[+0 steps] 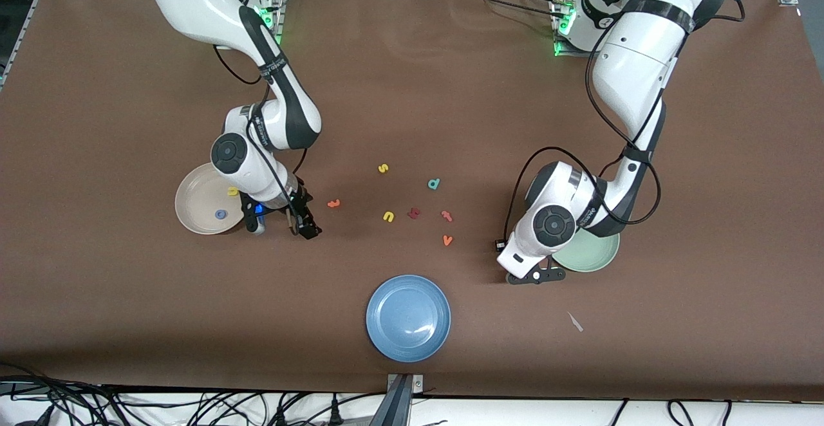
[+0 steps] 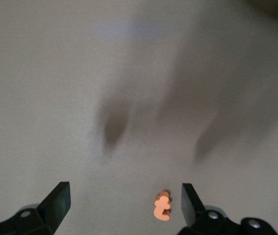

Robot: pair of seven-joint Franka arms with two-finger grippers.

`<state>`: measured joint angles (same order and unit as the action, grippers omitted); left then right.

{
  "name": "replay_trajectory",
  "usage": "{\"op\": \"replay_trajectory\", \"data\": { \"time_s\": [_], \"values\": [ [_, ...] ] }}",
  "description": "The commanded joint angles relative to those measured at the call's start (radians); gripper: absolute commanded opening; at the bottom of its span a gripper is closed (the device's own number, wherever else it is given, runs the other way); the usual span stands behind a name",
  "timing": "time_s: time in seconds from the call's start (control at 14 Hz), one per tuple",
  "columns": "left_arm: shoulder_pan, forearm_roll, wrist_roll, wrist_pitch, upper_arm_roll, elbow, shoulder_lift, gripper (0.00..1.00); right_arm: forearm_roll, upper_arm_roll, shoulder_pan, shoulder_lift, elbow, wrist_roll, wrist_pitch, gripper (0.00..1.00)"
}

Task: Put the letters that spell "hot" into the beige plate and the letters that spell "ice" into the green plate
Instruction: 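Grasp the orange t with the right gripper while the left gripper grasps pink l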

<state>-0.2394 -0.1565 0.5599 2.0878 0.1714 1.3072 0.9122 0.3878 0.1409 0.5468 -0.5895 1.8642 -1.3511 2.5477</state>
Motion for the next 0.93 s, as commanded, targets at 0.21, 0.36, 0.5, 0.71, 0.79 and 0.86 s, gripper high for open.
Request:
{"op": "replay_trajectory", "data": {
  "time_s": [0.21, 0.36, 0.5, 0.71, 0.79, 0.86],
  "values": [
    [0.052, -0.011, -0.040, -0.228, 0.007, -0.006, -0.119, 0.00, 0.000, 0.008, 0.055, -0.084, -0.094, -0.149, -0.090, 1.00],
    [0.071, -0.012, -0.139, -0.250, 0.002, 0.000, -0.133, 0.00, -0.001, 0.009, 0.059, -0.087, -0.111, -0.149, -0.147, 1.00],
    [0.116, -0.015, -0.248, -0.252, 0.002, 0.013, -0.130, 0.00, -0.006, 0.009, 0.059, -0.091, -0.111, -0.149, -0.153, 1.00],
    [0.158, -0.020, -0.353, -0.236, 0.002, 0.015, -0.098, 0.00, -0.027, 0.009, 0.061, -0.105, -0.111, -0.149, -0.152, 0.95],
    [0.161, -0.020, -0.357, -0.224, 0.002, 0.015, -0.087, 0.00, -0.027, 0.009, 0.064, -0.108, -0.111, -0.148, -0.149, 0.93],
    [0.161, -0.020, -0.357, -0.203, 0.002, 0.017, -0.078, 0.00, -0.027, 0.011, 0.073, -0.116, -0.112, -0.148, -0.145, 0.90]
  ]
}}
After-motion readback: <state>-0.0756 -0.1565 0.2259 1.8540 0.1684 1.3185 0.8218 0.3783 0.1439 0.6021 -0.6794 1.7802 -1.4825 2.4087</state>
